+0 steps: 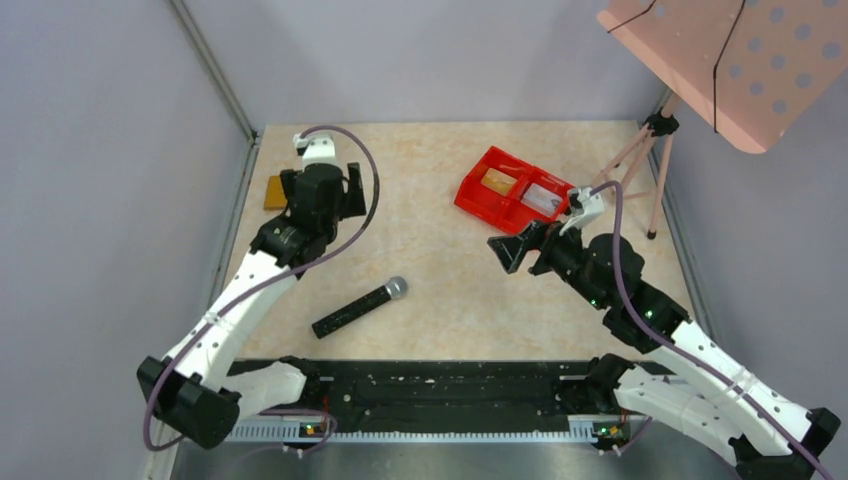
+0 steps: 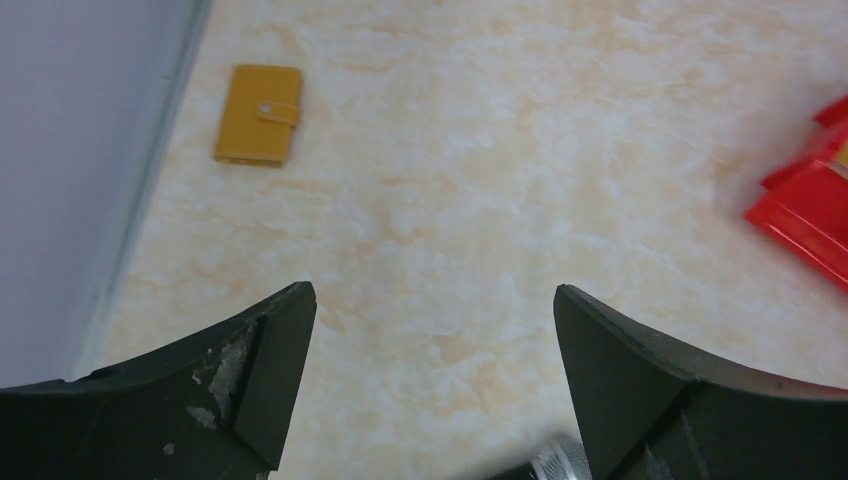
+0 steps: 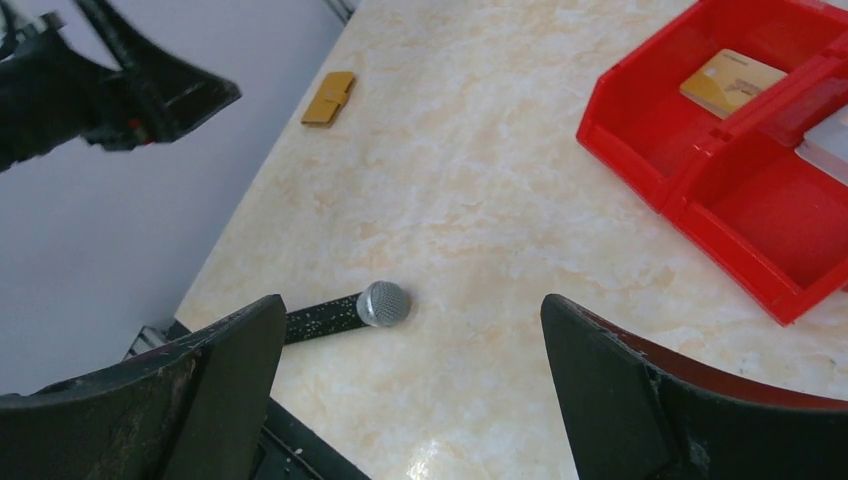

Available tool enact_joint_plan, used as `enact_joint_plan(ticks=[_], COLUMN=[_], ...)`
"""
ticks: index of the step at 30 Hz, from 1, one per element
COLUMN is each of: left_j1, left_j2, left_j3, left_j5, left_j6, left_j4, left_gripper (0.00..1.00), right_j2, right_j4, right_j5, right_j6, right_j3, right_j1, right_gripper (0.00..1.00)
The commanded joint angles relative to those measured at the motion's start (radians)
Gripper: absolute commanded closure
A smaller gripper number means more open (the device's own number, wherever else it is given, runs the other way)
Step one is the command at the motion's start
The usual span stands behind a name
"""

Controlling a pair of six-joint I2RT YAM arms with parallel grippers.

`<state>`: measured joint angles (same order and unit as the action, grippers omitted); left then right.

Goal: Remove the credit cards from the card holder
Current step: Pick up the card holder from the corner of the board.

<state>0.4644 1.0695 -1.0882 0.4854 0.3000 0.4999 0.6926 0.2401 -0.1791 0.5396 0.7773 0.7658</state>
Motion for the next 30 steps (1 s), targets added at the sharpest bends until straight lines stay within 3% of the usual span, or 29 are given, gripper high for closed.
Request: enact_joint_plan(ticks=[1, 6, 14, 21, 30], left_j1=[-0.050, -0.151, -0.330, -0.398, -0.418], left_j2=[0.154, 0.348, 0.579, 0.814, 0.991], left_j3=[-0.151, -0.215, -0.263, -0.311, -0.359], left_j5=[0.223, 0.308, 0.145, 0.227, 0.242], left_j6=[-0.161, -0.337, -0.377, -0.400, -0.528], left_j4=[-0.002, -0.098, -0.217, -0.316, -0.454], left_gripper=[0.06, 0.08, 0.13, 0.16, 0.22], right_j2=[-0.040, -0.046, -0.108, -0.213, -0.313], right_j4=[-0.094, -0.073, -0.029, 0.011, -0.009], right_j5=[0.108, 0.174, 0.245, 0.202, 0.146], right_j6=[-0.055, -0.059, -0.054, -0.055, -0.052], right_j3=[-0.013, -0.001, 0.026, 0.011, -0.018], right_j1=[0.009, 0.009, 0.009, 0.009, 0.009], right_gripper=[0.01, 0.02, 0.02, 0.02, 0.02])
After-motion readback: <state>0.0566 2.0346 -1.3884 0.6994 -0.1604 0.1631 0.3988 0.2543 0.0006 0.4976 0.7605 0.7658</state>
